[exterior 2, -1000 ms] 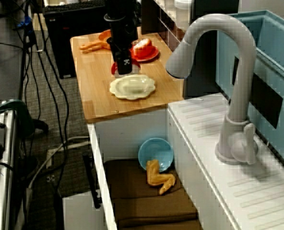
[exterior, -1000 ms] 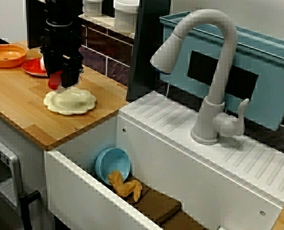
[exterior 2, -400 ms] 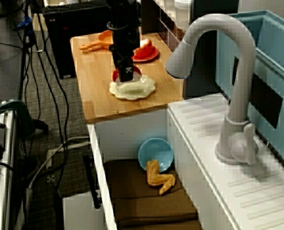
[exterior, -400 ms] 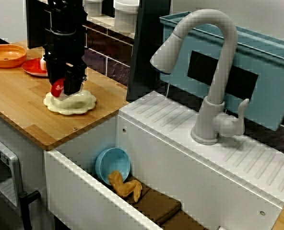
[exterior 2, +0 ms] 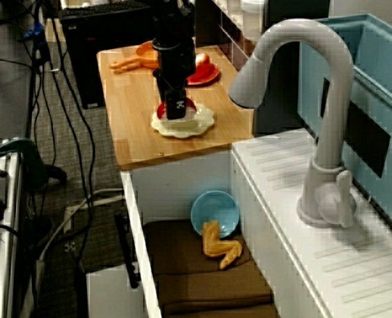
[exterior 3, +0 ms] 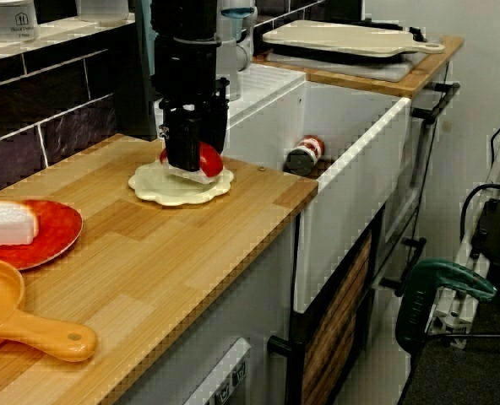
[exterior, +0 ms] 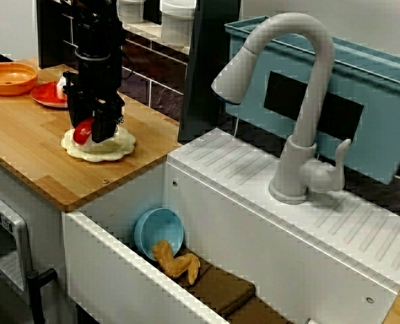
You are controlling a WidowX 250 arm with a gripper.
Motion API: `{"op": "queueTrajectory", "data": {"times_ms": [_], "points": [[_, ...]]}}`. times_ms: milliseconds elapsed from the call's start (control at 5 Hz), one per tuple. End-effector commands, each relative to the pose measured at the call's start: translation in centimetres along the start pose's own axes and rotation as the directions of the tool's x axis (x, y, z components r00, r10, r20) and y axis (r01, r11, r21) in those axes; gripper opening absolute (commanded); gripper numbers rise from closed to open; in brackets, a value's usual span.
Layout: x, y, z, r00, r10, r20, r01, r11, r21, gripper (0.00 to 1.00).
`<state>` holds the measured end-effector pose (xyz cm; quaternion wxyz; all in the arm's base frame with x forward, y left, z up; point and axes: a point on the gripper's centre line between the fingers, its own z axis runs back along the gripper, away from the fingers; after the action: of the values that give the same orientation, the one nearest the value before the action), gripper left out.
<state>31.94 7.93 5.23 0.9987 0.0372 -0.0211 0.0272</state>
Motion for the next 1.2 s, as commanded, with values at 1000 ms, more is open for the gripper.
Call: {"op": "queueTrajectory", "data": {"times_ms": [1000], "points": [[0.6,3.0,3.8,0.999,0.034,0.031,-0.032,0.998,-0.047,1.00]]}}
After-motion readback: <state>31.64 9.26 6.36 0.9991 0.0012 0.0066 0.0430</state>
